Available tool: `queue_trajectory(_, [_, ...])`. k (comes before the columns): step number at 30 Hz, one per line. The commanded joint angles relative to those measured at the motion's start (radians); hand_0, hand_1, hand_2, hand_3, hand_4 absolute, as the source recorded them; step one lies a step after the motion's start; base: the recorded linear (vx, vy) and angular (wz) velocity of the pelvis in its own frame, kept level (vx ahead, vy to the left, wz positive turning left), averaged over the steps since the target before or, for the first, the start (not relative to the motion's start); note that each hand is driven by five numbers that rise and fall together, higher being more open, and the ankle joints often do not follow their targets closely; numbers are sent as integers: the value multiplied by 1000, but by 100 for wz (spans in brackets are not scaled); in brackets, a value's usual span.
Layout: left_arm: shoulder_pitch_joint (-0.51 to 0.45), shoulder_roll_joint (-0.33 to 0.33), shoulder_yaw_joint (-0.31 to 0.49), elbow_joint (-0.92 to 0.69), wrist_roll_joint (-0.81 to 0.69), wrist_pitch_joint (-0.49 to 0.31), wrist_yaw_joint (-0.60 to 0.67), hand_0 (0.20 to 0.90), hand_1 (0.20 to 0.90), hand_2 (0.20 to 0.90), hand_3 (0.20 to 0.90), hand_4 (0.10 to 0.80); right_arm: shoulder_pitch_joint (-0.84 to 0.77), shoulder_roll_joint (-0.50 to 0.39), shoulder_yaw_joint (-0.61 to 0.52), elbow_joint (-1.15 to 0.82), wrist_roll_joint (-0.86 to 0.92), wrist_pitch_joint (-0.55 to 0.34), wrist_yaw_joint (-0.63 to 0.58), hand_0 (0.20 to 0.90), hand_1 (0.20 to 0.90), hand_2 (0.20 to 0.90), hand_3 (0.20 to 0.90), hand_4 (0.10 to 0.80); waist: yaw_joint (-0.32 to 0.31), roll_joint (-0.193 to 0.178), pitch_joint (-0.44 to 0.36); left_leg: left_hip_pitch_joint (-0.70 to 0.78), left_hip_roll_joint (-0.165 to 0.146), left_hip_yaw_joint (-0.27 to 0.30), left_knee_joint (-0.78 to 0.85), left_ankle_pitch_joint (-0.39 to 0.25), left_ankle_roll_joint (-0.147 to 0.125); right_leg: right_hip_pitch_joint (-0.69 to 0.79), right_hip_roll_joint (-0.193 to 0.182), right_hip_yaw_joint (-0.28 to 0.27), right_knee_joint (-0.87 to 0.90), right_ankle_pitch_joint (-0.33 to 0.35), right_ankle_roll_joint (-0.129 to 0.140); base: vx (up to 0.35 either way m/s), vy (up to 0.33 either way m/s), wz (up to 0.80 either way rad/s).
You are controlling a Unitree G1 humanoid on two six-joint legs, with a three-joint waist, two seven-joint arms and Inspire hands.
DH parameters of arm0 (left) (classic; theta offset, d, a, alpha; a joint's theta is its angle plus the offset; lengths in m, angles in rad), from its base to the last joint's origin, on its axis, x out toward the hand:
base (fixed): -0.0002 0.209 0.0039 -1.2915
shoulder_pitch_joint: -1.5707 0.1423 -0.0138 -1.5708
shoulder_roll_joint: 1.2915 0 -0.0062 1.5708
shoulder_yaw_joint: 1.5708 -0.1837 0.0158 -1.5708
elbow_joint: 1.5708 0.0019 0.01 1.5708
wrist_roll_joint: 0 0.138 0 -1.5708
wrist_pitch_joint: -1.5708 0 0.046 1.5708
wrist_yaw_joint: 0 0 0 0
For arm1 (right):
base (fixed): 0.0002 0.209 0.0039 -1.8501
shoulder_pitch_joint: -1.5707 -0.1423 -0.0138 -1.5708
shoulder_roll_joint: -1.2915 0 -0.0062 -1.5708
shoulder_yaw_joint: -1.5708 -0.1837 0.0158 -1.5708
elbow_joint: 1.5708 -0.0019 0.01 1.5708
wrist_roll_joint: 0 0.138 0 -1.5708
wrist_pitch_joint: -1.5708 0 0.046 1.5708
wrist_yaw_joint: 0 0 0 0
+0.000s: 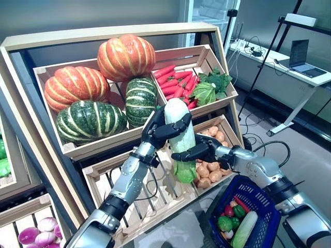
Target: Put vegetables into the basket
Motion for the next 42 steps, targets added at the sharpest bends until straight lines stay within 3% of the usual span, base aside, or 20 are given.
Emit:
queue_trajectory(1, [-86,-59,-123,-86,3,-82,-112,300,300,300,300,400,-249,133,-98,91,216,-96,2,300,300,300,300,400,-1,-37,-49,-60,-148,-19,-86,67,90,38,38,73,-24,-13,-39,-6,-2,5])
queue_trajectory(12, [-87,-32,-102,-104,28,-69,-101,300,300,300,300,400,-181,87,-144,128,133,-148,-20,300,300,300,300,400,-21,-29,-47,-53,-146,-9,-85,63,90,39,39,86,-36,-5,-37,0,-1,1])
queue_trajectory(13, [-81,-23,-95,-107,30,-53,-92,900,900,900,900,800,-170,77,-150,129,113,-156,-32,300,300,300,300,400,-24,-28,-46,-53,-146,-7,-85,64,88,41,39,89,-42,-1,-37,0,0,0])
queue_trajectory(17, [-58,0,-63,-101,53,-40,-83,900,900,900,900,800,-116,34,-185,130,64,-183,-53,300,300,300,300,400,-34,-26,-45,-49,-143,-1,-89,66,87,44,40,95,-51,5,-34,-2,0,-1])
queue_trajectory(22, [-8,77,38,-84,82,-31,-68,900,900,900,900,800,37,-54,-296,132,36,-229,-45,300,300,300,300,400,-49,-22,-39,-49,-136,15,-91,70,84,39,40,101,-55,13,-30,-6,-2,0])
queue_trajectory(31, [27,149,160,-18,120,-21,-60,900,900,900,900,800,242,-122,-471,196,-64,-337,-102,300,300,300,300,400,-72,-17,-23,-51,-133,30,-92,74,84,31,39,107,-55,20,-22,-20,-6,-8])
queue_trajectory(42, [87,205,290,12,234,-6,22,900,900,900,900,800,432,-109,-661,303,-134,-431,-262,300,300,300,300,400,-77,-9,-2,-51,-131,42,-92,72,83,31,37,108,-62,25,-13,-6,-11,-8])
